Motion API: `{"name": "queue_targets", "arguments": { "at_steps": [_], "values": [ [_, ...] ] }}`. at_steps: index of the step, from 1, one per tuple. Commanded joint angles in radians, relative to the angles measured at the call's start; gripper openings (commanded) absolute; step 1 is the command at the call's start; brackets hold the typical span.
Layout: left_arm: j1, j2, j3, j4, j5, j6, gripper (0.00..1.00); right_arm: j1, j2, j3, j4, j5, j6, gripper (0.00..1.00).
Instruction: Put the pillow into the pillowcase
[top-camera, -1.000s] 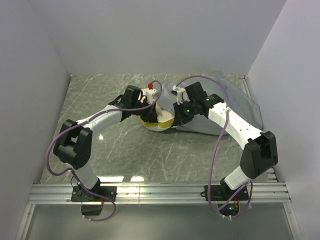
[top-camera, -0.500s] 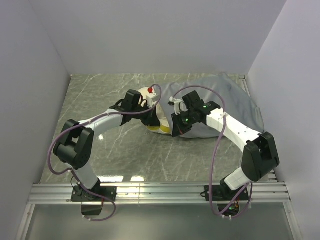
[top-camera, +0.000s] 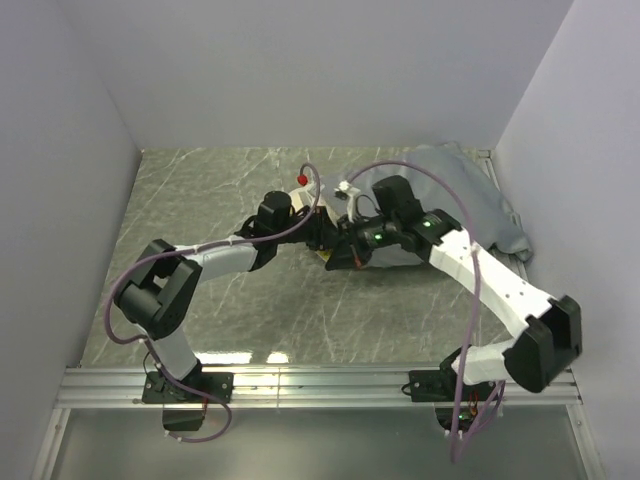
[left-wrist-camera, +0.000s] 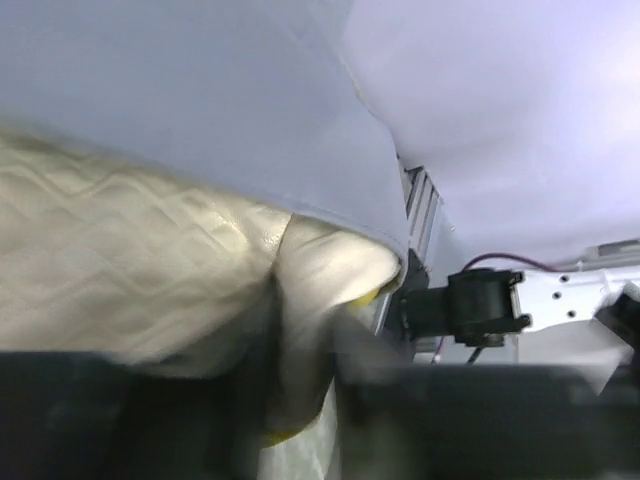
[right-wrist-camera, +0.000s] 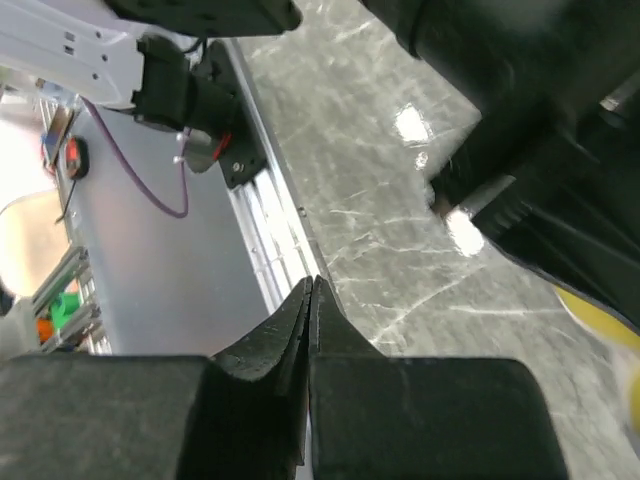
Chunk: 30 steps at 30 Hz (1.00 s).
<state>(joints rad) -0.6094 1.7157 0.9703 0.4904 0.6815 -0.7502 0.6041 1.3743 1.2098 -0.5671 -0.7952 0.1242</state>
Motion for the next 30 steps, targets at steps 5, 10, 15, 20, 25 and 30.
{"name": "queue_targets", "arguments": {
  "at_steps": [5,10,15,20,25,30],
  "values": [
    [0.013,-0.128,0.043,-0.383,0.102,0.356,0.7,-0.147,-0.156,-0.101,-0.102,0.365,-0.084,0.55],
    [0.192,-0.192,0.169,-0.901,0.147,0.86,0.72,-0.265,-0.167,-0.156,-0.114,0.654,-0.077,0.67],
    [0.364,0.0,0.407,-0.908,-0.035,1.075,0.97,-0.343,-0.078,-0.246,-0.125,0.752,-0.103,0.65],
    [0.365,0.321,0.667,-0.9,-0.087,1.161,0.89,-0.352,0.086,-0.236,-0.146,0.772,-0.115,0.63],
    [0.358,0.436,0.704,-0.996,0.117,1.228,0.69,-0.354,0.215,-0.153,-0.091,0.754,-0.165,0.62],
    [0.286,0.187,0.366,-0.928,0.207,1.31,0.49,-0.351,0.319,-0.023,-0.034,0.679,-0.213,0.62]
  ]
}}
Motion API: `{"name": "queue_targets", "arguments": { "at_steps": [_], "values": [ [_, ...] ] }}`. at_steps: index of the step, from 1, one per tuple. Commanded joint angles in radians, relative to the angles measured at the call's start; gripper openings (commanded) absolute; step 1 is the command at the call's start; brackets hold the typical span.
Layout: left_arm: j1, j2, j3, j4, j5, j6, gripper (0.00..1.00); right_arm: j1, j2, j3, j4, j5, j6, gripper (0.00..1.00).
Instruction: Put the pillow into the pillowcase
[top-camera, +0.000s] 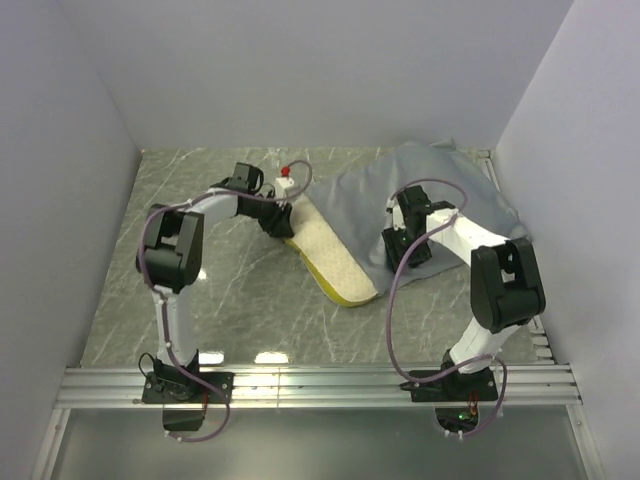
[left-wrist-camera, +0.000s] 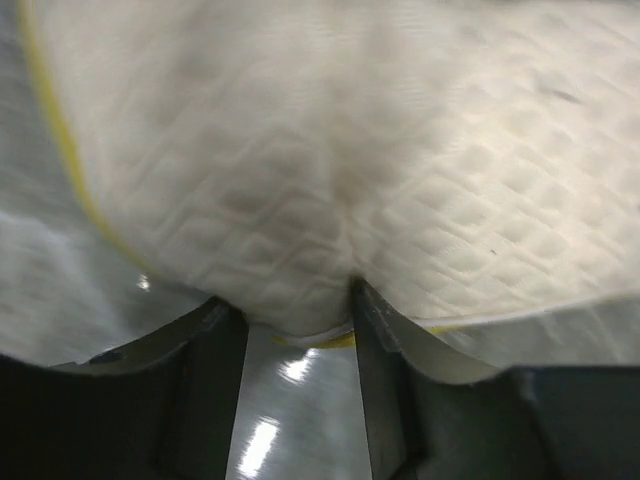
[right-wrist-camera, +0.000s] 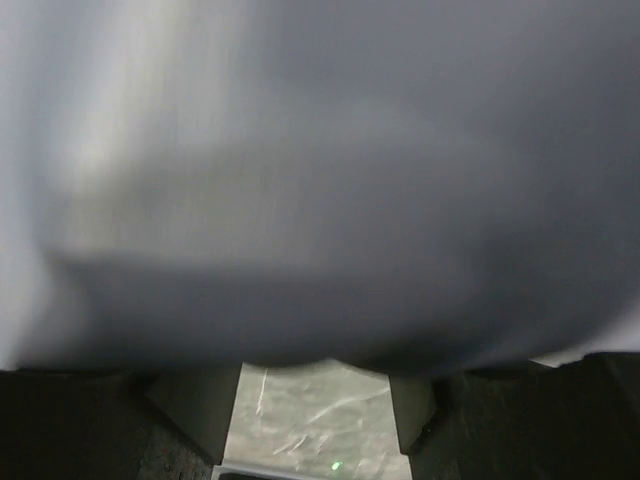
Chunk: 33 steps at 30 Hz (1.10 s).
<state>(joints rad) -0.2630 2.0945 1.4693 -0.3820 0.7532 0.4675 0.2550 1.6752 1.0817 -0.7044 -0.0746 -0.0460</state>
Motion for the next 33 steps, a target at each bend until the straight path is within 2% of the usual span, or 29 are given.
{"name": "queue_targets", "arguments": {
  "at_steps": [1,3,5,6,7,8,11,14,16,18,24,26,33],
  "values": [
    [-0.073,-0.233,-0.224,-0.069,0.144,0.124,0.49,0.0,0.04,0.128,0.108,-0.069,-0.052,0.62],
    [-0.114,-0.367,-0.315,-0.061,0.159,0.108,0.48,0.001,0.057,0.196,0.109,-0.103,-0.061,0.62],
    [-0.142,-0.497,-0.438,-0.008,0.155,0.025,0.5,0.001,0.072,0.253,0.102,-0.146,-0.077,0.62],
    [-0.157,-0.533,-0.469,0.003,0.141,0.002,0.53,0.003,0.067,0.259,0.103,-0.145,-0.081,0.62],
    [-0.156,-0.568,-0.515,0.014,0.13,-0.053,0.62,-0.002,0.048,0.261,0.1,-0.136,-0.097,0.62],
    [-0.153,-0.63,-0.532,0.023,0.106,-0.085,0.66,-0.002,0.032,0.254,0.086,-0.107,-0.106,0.62],
    [-0.088,-0.741,-0.55,-0.05,0.052,-0.076,0.75,-0.029,-0.075,0.195,0.057,-0.027,-0.155,0.64],
    [0.072,-0.829,-0.566,-0.064,-0.024,-0.029,0.79,-0.063,-0.216,0.141,0.008,-0.016,-0.192,0.69],
    [0.116,-0.827,-0.569,-0.058,-0.093,0.052,0.78,-0.066,-0.293,0.127,-0.033,-0.024,-0.21,0.7],
    [0.14,-0.783,-0.557,-0.078,-0.1,0.153,0.77,-0.068,-0.334,0.086,-0.093,-0.053,-0.219,0.7],
    [0.154,-0.665,-0.537,0.008,-0.132,0.25,0.77,-0.072,-0.44,-0.103,-0.153,-0.129,-0.265,0.64],
    [0.156,-0.627,-0.546,0.093,-0.137,0.264,0.76,-0.076,-0.433,-0.109,-0.142,-0.129,-0.264,0.61],
    [0.134,-0.498,-0.475,0.198,-0.068,0.283,0.72,-0.062,-0.325,-0.137,-0.119,-0.163,-0.279,0.56]
  ]
}}
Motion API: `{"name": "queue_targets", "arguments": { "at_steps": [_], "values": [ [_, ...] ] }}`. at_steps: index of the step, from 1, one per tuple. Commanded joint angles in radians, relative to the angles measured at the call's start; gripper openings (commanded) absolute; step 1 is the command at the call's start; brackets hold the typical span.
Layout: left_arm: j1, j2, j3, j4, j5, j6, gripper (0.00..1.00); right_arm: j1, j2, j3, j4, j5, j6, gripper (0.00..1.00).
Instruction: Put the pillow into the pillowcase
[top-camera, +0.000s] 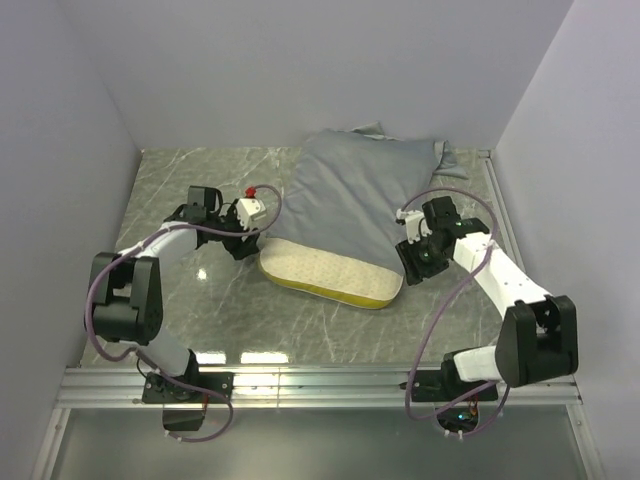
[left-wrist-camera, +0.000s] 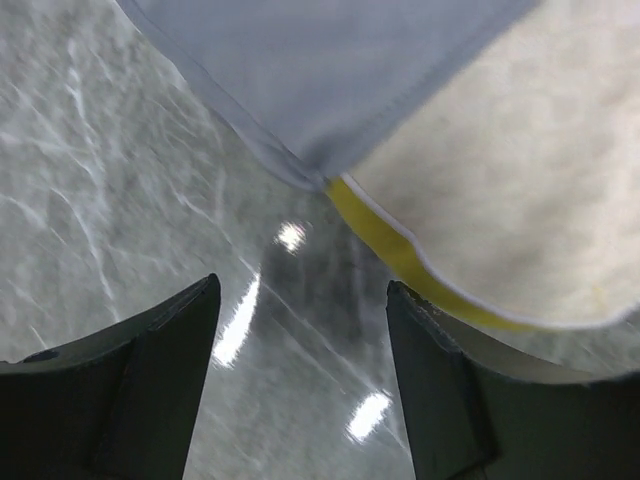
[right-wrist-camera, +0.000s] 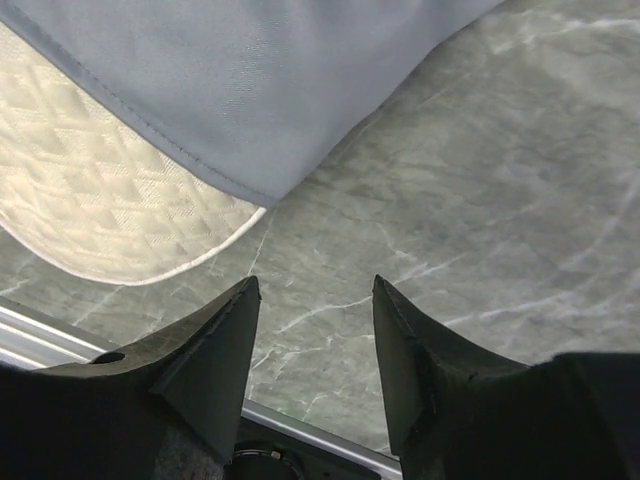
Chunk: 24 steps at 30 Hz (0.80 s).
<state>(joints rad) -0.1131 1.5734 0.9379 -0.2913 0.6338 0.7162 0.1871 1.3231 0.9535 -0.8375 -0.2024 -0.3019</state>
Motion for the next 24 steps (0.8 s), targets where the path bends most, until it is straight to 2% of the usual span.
{"name": "queue_targets", "arguments": {
  "at_steps": [1,6,9,12,13,14,15,16,17,19,22,24],
  "values": [
    [-0.023,0.043,0.061,0.122,0.052,0.031,0.72,0.014,0.048,-0.01,0.018,-0.037,-0.022,0.56],
    [-0.062,0.091,0.073,0.217,0.067,0.011,0.61,0.052,0.119,-0.012,0.051,-0.042,-0.009,0.54],
    [-0.074,0.111,0.102,0.183,0.13,0.038,0.58,0.064,0.165,-0.002,0.078,-0.07,0.001,0.55],
    [-0.082,0.125,0.113,0.159,0.144,0.011,0.43,0.075,0.191,0.017,0.121,-0.081,0.026,0.54],
    [-0.082,0.125,0.114,0.153,0.144,0.003,0.32,0.077,0.208,0.03,0.132,-0.074,0.029,0.5],
    [-0.082,0.122,0.119,0.143,0.139,-0.003,0.26,0.078,0.212,0.034,0.161,-0.054,0.033,0.4],
    [-0.082,0.119,0.119,0.138,0.135,-0.018,0.2,0.075,0.215,0.037,0.176,-0.037,0.05,0.38],
    [-0.08,0.114,0.118,0.133,0.129,-0.026,0.09,0.075,0.214,0.039,0.189,-0.014,0.058,0.37],
    [-0.079,0.111,0.118,0.115,0.118,-0.029,0.05,0.075,0.208,0.034,0.214,0.009,0.066,0.36],
    [-0.077,0.111,0.114,0.097,0.107,-0.031,0.01,0.075,0.182,0.019,0.254,0.037,0.092,0.35],
    [-0.076,0.108,0.107,0.098,0.103,-0.038,0.0,0.074,0.15,0.004,0.291,0.067,0.118,0.34],
    [-0.076,0.111,0.105,0.1,0.101,-0.046,0.0,0.075,0.124,-0.009,0.337,0.11,0.136,0.3]
  ]
}}
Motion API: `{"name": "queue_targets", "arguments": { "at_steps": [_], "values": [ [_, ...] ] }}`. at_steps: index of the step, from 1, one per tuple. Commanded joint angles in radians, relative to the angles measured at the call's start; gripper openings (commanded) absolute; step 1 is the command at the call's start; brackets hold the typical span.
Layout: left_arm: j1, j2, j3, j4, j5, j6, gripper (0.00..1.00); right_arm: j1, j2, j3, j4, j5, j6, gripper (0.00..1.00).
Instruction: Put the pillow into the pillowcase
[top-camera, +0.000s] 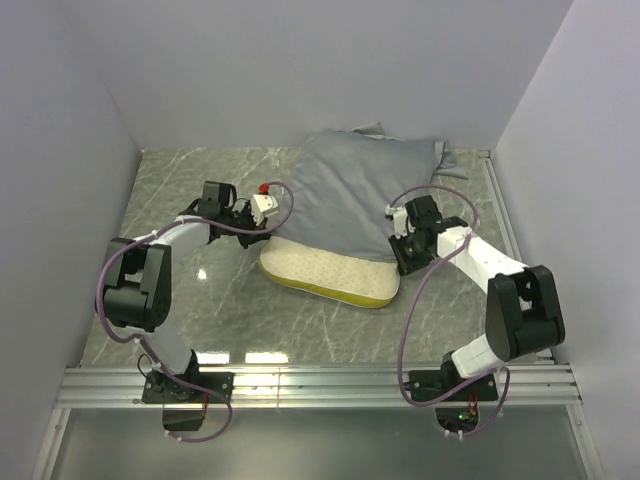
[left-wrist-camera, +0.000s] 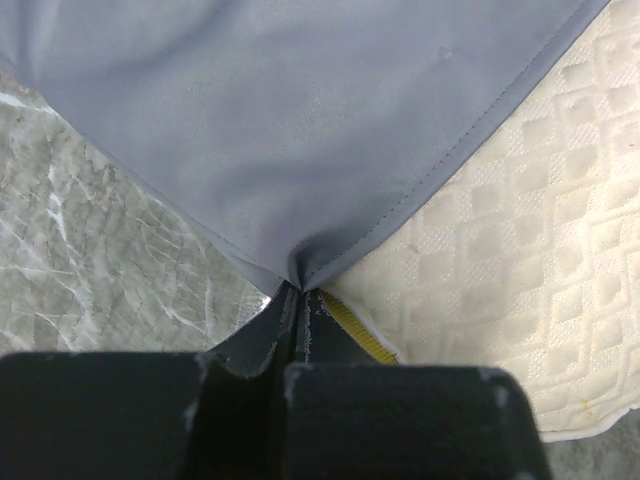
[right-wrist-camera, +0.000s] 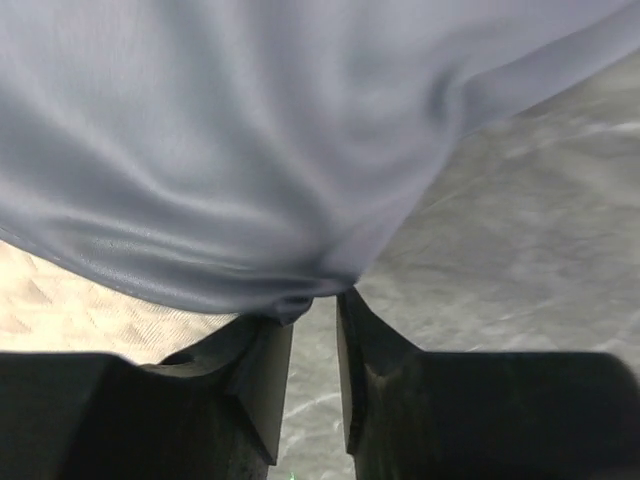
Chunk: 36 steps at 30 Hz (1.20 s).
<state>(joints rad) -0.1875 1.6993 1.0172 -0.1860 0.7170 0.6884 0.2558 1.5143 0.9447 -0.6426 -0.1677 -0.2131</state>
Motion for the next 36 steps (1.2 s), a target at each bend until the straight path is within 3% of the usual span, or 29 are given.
{"name": "queue_targets", "arguments": {
  "at_steps": [1,2,5,13,15,17,19,22,26,30,36],
  "values": [
    [-0.001,-0.012,0.029,-0.006,0.018,-0.026,0.01,0.005,-0.077,-0.004,0.158,0.074,0.049,0.29],
    [-0.001,-0.01,0.032,-0.01,0.018,-0.027,0.01,0.003,-0.086,-0.014,0.178,0.068,0.05,0.27],
    [0.003,-0.001,0.05,-0.018,0.015,-0.038,0.01,0.002,-0.098,-0.015,0.182,0.033,0.05,0.0],
    [0.031,0.023,0.087,-0.066,0.042,-0.081,0.01,-0.021,-0.149,-0.04,0.17,0.033,0.037,0.0],
    [0.033,0.025,0.083,-0.067,0.045,-0.081,0.01,-0.023,-0.138,-0.035,0.164,0.063,0.053,0.22],
    [0.033,0.026,0.083,-0.066,0.045,-0.087,0.0,-0.023,-0.123,-0.029,0.167,0.083,0.069,0.36],
    [0.033,0.028,0.08,-0.056,0.048,-0.096,0.0,-0.023,-0.089,-0.014,0.167,0.076,0.083,0.36],
    [0.033,0.029,0.078,-0.049,0.047,-0.105,0.01,-0.023,-0.054,-0.001,0.184,0.05,0.093,0.33],
    [0.034,0.034,0.083,-0.053,0.045,-0.116,0.0,-0.024,-0.019,0.011,0.175,0.031,0.08,0.01],
    [0.049,0.034,0.119,-0.104,0.061,-0.151,0.01,-0.035,-0.081,0.003,0.155,0.028,0.057,0.0],
    [0.098,-0.061,0.225,-0.303,0.176,-0.254,0.01,-0.087,-0.319,0.077,0.023,-0.171,0.032,0.0]
  ]
}}
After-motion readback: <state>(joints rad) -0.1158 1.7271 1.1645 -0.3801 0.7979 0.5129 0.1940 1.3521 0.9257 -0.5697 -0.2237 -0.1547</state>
